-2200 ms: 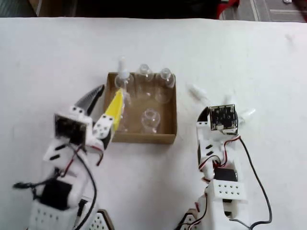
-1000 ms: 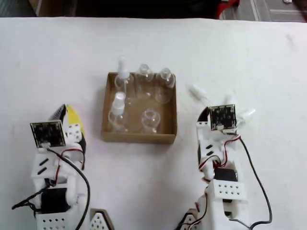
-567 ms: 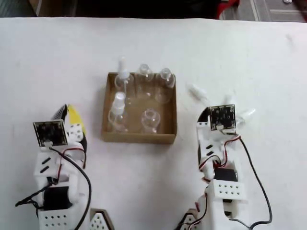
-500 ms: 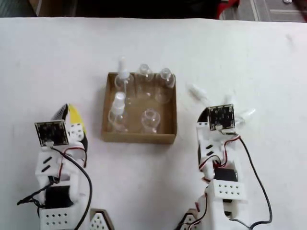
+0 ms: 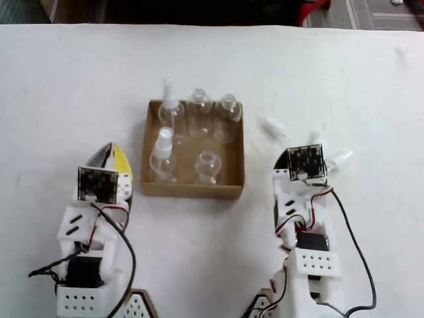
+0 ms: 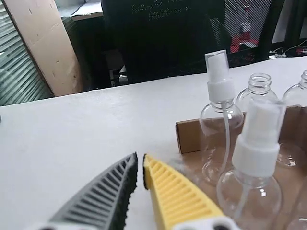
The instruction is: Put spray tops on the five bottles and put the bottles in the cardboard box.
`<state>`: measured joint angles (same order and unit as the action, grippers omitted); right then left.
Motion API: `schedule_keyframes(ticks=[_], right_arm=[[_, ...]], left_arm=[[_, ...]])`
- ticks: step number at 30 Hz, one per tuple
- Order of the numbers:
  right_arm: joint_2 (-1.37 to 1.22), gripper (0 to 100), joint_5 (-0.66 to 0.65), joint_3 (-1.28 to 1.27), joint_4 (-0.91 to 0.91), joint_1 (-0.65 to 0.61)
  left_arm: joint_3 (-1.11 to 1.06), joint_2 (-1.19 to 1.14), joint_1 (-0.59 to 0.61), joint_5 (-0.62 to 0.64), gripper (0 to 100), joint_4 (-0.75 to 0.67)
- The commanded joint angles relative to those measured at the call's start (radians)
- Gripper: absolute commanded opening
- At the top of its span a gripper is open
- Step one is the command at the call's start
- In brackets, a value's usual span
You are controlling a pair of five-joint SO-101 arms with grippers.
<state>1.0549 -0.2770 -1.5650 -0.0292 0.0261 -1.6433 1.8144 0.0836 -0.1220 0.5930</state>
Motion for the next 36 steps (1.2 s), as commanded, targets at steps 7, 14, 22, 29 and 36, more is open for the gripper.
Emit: schedule_keyframes(ticks=[7, 14, 22, 29, 36], right_arm=[[0.016, 16.2, -0.011, 0.021, 0.008, 0.004], [0.016, 16.1, -0.011, 0.021, 0.010, -0.002], [0.016, 15.9, -0.014, 0.021, 0.007, -0.001], [0.004, 15.9, -0.012, 0.072, -0.044, 0.007], [0.002, 15.9, 0.109, 0.206, -0.300, 0.042]], left_arm=[[0.020, 0.008, 0.120, 0.106, 2, -0.052], [-0.043, 0.010, 0.127, 0.104, 2, -0.157], [-0.043, 0.010, 0.122, 0.104, 2, -0.149], [-0.043, 0.010, 0.122, 0.104, 2, -0.147], [-0.043, 0.010, 0.122, 0.104, 2, -0.147]])
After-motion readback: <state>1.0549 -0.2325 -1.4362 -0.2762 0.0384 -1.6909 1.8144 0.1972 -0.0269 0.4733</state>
